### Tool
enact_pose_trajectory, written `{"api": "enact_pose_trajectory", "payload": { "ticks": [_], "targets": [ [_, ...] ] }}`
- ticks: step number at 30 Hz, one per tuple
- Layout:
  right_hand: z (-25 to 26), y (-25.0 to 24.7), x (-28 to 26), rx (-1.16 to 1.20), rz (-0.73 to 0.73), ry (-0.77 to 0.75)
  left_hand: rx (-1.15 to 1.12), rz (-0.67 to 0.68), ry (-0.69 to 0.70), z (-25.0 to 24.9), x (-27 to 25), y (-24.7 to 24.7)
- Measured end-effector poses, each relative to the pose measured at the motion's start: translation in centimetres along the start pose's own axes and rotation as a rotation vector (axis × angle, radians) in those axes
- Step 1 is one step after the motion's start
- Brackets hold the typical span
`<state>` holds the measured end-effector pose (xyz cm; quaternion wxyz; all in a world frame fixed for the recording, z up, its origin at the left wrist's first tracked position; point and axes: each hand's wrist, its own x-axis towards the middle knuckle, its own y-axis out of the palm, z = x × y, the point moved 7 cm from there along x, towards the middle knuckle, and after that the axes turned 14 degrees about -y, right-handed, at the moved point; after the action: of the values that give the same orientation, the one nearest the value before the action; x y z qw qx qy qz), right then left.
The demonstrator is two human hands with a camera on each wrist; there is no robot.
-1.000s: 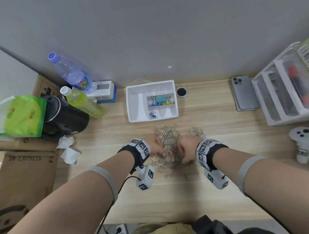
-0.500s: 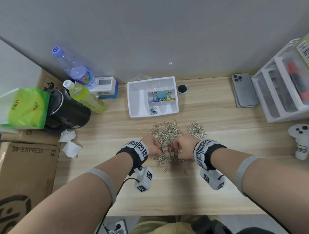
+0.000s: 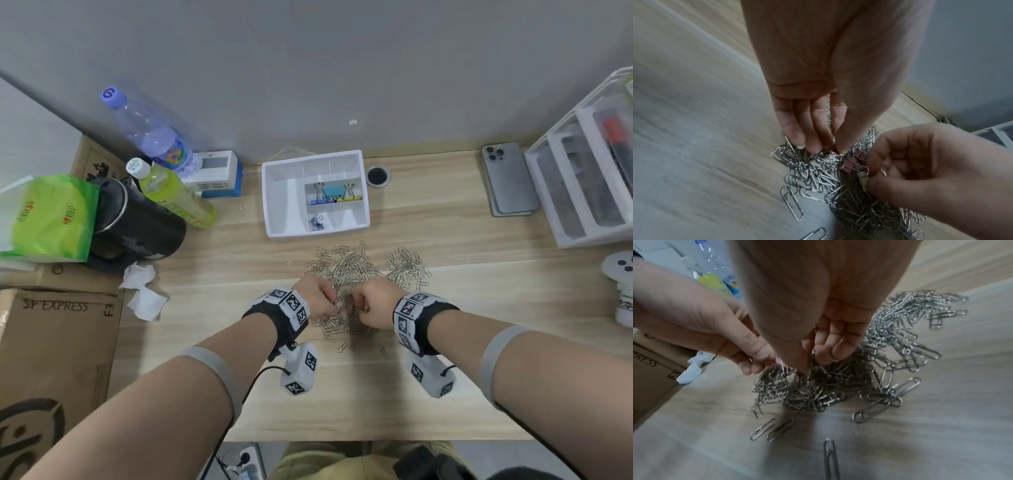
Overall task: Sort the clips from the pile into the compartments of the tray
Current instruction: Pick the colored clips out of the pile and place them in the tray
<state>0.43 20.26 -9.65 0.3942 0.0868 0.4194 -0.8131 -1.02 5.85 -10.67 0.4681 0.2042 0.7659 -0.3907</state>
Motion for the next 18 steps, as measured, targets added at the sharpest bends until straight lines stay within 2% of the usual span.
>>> {"api": "enact_pose_trajectory", "payload": {
  "ticks": [5,9,12,15,18],
  "targets": [
    [-0.9,-2.2,-0.5,0.216,-0.002,0.0,0.057,-0.004,0.006,-0.8,0.0,-0.3],
    [-2.1,-5.4,-0.1,0.438,-0.061,0.099,0.072,-0.011,0.024,-1.6,-0.1,-1.5],
    [-2.1,-8.6,1.3,0.492,-0.236,0.109,0.051,-0.026,0.024,-2.1,0.0,-3.0],
    [-2.2,-11.6,2.6,0.39,-0.486,0.115,0.034,-0.039,0.022,-2.2,0.4,-4.0],
    [-2.0,-13.5,4.5,0.336,-0.617,0.139,0.013,-0.044,0.013,-1.6,1.0,-4.9]
  ]
}}
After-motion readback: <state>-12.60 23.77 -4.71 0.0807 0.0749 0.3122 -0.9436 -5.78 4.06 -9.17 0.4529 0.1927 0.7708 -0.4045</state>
